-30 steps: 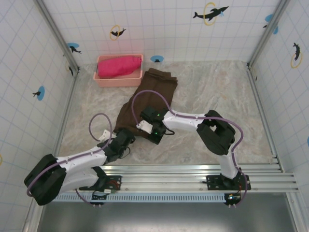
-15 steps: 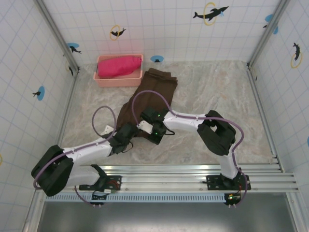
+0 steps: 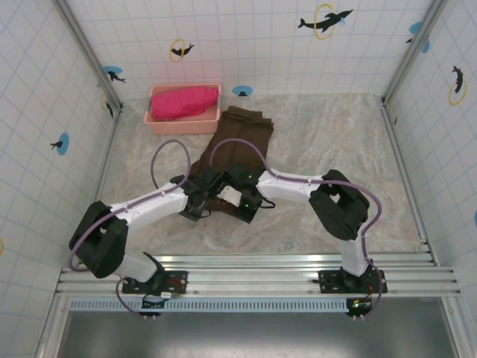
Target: Roll up the long pants
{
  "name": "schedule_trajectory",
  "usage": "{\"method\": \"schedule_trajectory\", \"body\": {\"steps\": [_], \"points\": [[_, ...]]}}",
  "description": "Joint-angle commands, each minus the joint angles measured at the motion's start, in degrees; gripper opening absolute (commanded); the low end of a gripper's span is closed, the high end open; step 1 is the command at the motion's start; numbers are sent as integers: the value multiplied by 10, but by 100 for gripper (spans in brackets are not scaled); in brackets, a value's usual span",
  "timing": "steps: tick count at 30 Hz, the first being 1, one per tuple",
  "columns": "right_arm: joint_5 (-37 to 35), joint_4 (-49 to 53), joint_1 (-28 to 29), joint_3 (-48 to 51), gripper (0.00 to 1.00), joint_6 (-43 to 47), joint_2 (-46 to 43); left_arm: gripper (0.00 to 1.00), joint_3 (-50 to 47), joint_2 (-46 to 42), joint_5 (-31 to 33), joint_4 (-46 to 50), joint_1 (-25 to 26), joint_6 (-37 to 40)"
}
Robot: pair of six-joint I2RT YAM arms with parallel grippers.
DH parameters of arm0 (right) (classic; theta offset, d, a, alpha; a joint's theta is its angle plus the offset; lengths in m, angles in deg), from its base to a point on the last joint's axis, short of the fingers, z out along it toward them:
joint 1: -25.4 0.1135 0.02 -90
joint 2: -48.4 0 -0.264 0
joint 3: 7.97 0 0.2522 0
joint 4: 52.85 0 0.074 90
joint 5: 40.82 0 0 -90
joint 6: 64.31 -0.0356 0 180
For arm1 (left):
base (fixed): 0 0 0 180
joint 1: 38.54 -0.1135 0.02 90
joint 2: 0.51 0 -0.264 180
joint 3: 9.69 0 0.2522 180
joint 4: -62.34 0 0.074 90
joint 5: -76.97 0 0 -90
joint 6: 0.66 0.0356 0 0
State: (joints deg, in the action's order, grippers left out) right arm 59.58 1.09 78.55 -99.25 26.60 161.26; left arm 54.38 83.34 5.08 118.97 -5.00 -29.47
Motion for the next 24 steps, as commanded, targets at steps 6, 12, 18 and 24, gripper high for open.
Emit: {"method": "schedule_trajectory", "body": {"steps": [6,12,18,24], "points": [[-69,53,-34,25,55,-7,-78,0,102,91,-32,115,-44,10],[-121,53,-66,43,65,-30,-167,0,155,142,-46,133,-78,30],[-228,60,-22,77,67,-34,-241,0,218,206,-67,141,-96,55],[-427,27,148,96,74,-38,-219,0,284,270,-81,168,-118,92]]}}
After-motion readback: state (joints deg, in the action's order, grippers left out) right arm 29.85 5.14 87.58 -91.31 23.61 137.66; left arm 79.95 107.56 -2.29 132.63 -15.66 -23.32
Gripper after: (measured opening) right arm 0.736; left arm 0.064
